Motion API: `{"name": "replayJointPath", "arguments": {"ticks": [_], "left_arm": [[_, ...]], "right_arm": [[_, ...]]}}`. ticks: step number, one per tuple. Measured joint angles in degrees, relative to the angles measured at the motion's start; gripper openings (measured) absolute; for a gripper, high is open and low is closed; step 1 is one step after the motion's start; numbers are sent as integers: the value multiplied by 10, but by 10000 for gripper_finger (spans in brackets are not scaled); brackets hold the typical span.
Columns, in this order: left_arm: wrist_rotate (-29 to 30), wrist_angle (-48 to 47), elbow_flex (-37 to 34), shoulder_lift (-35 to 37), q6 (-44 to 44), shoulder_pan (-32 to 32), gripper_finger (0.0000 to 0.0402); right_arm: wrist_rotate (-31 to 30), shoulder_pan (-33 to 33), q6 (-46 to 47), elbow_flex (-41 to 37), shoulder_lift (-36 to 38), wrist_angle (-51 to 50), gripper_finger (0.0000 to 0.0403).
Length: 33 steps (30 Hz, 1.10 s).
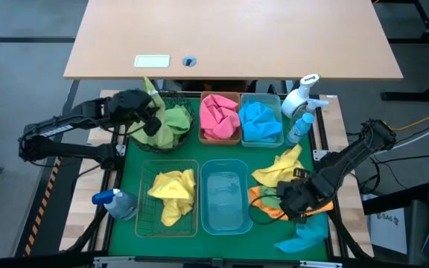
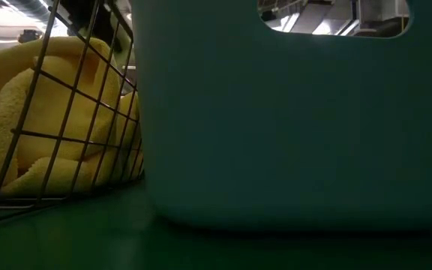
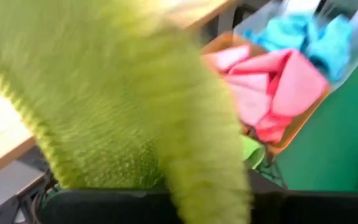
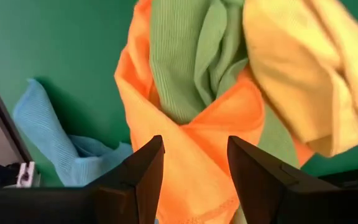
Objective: Sort microfiber towel by color & place in baskets
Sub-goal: Put the green towel into the black basket
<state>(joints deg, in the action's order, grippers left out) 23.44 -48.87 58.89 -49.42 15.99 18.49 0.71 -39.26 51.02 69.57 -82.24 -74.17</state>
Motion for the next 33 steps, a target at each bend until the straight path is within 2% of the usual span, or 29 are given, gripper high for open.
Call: {"name": "replayJointPath", "arguments": {"ticks": [7,18,22,27,33], "left_arm": [[16,-4,0,-55,0,10,5],[9,-4,0,-105,4,40,97],[-26,-4,0,-106,4,46,118],[-98,-4,0,-98,5,48,122],[-125,-4,0,-77,34,61,123]], "right_arm": [[-2,-36,13,-22,0,20,176],[1,-44,10,-50,0,29,176],[4,-44,8,-72,0,28,176],[30,-44,8,-98,0,27,176],[45,-44,7,-105,0,28,156]]}}
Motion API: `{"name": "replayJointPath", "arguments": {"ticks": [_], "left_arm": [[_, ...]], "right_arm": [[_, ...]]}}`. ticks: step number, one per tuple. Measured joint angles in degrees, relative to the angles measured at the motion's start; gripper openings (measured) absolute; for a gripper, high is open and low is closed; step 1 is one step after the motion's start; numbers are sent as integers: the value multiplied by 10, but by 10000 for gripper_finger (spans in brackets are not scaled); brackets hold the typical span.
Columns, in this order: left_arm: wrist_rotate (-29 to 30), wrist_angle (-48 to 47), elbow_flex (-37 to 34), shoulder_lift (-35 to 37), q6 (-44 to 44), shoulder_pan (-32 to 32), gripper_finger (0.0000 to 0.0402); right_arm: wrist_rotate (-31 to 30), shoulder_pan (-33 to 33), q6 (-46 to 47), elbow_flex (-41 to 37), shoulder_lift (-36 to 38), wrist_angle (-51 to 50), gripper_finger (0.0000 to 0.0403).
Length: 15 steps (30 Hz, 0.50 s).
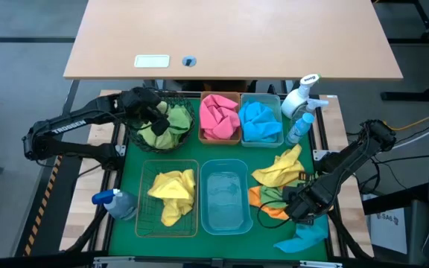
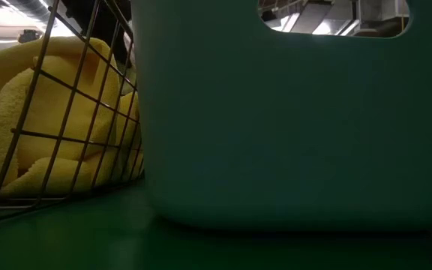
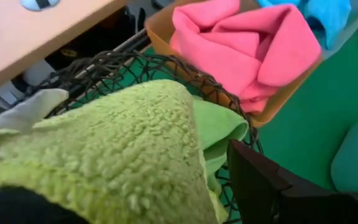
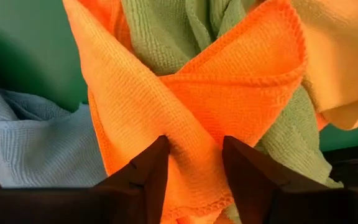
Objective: Sort microfiber towel by color & place in baskets
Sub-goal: Put the green towel into the black basket
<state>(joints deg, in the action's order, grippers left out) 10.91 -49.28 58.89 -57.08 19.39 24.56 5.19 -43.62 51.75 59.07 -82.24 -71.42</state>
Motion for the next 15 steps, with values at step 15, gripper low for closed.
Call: {"name": "replayJointPath", "arguments": {"ticks": [15], "left_arm": [[-198,-165,0,51,120,97,123]], "right_arm": [[5,1,0,0,0,0,17]]}}
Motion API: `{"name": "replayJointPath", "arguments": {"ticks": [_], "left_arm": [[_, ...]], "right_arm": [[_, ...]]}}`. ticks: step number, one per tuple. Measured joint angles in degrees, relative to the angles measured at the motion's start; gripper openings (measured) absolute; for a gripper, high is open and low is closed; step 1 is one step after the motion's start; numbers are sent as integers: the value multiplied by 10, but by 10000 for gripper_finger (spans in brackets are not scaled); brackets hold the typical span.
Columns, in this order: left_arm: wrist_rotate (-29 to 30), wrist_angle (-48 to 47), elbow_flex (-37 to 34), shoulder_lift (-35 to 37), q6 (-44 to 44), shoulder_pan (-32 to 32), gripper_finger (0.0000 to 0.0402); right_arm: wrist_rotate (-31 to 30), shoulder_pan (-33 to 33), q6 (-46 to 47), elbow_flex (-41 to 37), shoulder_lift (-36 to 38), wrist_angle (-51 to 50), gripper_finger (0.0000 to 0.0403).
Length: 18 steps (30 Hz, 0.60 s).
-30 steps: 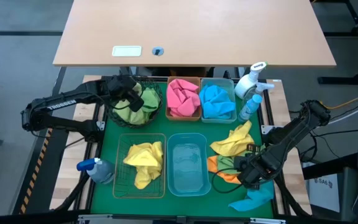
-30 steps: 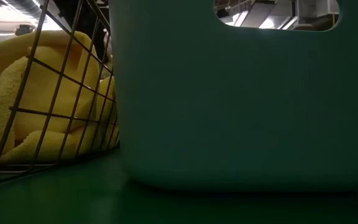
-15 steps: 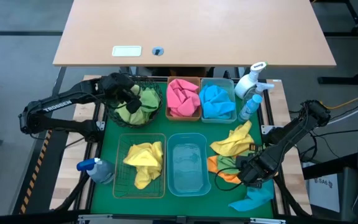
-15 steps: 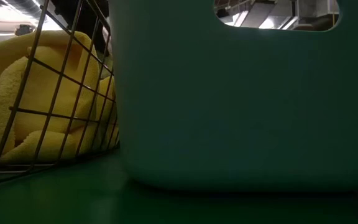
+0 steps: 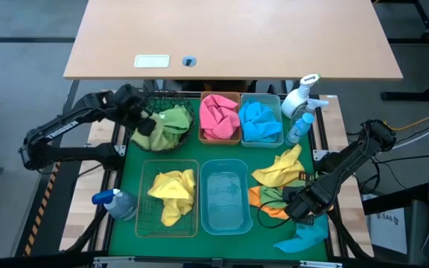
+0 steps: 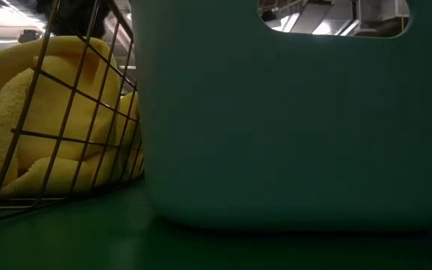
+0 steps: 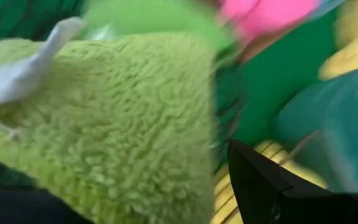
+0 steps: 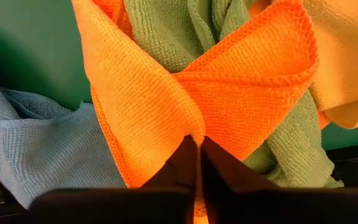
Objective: Sort microfiber towel by color & place in baskets
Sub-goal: Put the green towel into the black basket
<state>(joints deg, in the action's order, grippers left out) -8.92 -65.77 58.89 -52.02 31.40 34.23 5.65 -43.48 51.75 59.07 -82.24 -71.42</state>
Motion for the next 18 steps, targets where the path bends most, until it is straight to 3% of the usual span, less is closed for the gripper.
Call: {"name": "replayJointPath", "arguments": {"ticks": [5,11,15,18], "left_arm": [[72,-115,0,-30,34,16,123],[167,-83,0,-58,41,33,123],[161,-1,0,-79,43,50,123],[97,66,0,-103,74,65,123]], "right_arm": [[0,0,0,0,0,0,5],[0,0,0,0,0,1,16],[0,0,-3,0,0,2,6],[0,0,-12,0,0,10,5]]}}
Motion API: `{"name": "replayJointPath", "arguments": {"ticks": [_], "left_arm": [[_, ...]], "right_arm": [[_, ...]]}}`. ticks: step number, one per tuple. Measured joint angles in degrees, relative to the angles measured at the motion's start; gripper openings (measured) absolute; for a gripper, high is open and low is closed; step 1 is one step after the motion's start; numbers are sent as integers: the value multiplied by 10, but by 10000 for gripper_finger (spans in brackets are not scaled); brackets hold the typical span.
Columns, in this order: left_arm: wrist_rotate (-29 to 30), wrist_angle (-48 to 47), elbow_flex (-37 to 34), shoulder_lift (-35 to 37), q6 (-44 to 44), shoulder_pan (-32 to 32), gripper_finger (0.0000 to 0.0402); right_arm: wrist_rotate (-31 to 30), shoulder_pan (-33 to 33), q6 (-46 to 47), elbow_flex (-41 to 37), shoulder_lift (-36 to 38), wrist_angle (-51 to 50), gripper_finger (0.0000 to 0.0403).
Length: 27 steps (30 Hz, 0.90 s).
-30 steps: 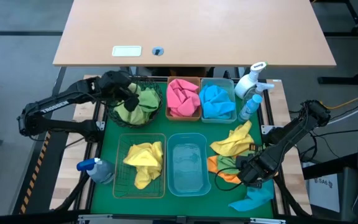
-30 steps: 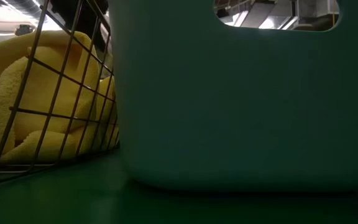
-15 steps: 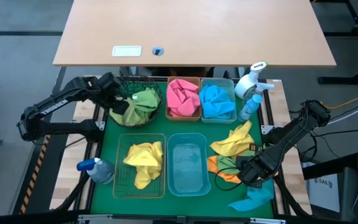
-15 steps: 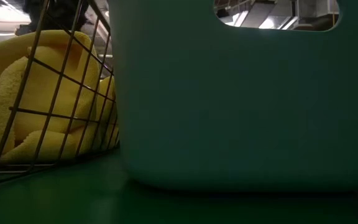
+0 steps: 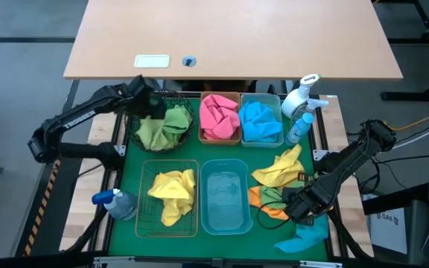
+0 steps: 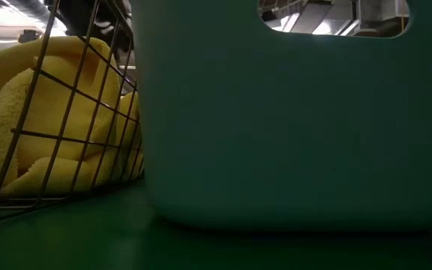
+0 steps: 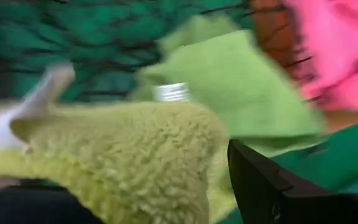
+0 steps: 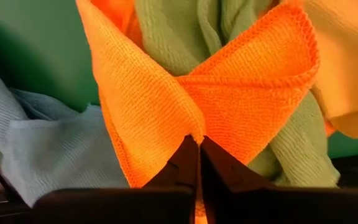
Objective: Sort microfiber towel by color & place in baskets
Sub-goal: Put the green towel into the black basket
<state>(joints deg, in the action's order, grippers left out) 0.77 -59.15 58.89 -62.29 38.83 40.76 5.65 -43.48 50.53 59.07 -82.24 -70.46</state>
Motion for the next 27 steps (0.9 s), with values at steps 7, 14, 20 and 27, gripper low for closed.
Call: {"name": "replayJointPath", "arguments": {"ticks": [7,14,20,27], "left_arm": [[-204,37,0,-99,58,25,123],[-213,13,0,-191,33,40,123],[-219,-31,0,-203,-7,75,123],[-215,-70,0,-162,-15,96,123]], "right_arm": [[0,0,0,0,0,18,8],[-1,0,0,0,0,23,7],[-7,0,0,0,0,23,6],[-9,0,0,0,0,23,7]]}}
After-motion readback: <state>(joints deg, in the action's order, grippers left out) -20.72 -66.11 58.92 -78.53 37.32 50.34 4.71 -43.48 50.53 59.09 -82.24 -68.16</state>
